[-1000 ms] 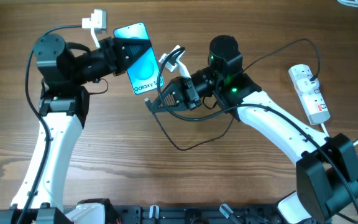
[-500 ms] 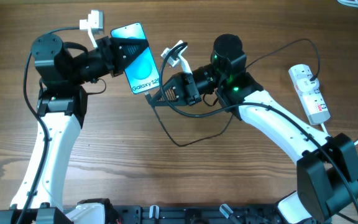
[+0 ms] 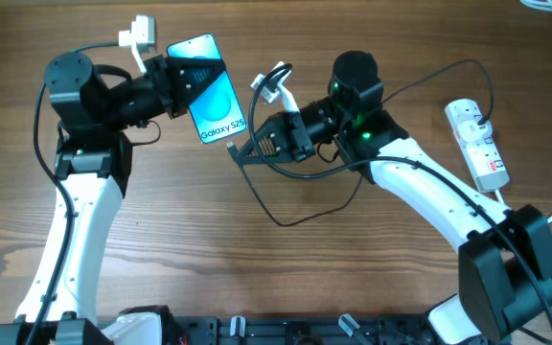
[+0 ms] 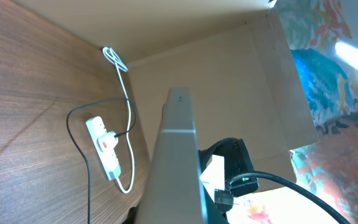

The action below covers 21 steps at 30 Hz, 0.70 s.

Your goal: Plug charger to phone and switch on socket

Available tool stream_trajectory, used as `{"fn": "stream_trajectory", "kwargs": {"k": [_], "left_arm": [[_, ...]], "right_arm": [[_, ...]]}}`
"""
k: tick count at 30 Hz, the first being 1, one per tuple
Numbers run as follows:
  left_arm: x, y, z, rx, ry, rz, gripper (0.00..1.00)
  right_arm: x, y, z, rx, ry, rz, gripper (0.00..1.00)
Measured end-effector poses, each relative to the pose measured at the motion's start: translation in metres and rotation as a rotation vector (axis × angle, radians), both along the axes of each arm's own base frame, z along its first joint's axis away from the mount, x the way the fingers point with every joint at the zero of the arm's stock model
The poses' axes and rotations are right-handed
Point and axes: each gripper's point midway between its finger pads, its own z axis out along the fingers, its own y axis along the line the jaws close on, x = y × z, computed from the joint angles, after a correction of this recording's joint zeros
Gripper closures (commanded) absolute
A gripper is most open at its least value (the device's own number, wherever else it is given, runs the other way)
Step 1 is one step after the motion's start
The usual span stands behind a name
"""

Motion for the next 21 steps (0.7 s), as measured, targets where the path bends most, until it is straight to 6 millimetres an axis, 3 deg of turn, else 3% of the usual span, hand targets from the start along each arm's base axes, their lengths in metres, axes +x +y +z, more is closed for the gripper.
{"fn": "stream_trajectory", "kwargs": {"k": [21], "left_arm": [[-0.001, -0.001, 0.000, -0.001, 0.000, -0.009, 0.96]], "right_arm": [[0.009, 0.004, 0.000, -0.004, 0.001, -0.059, 0.96]]}}
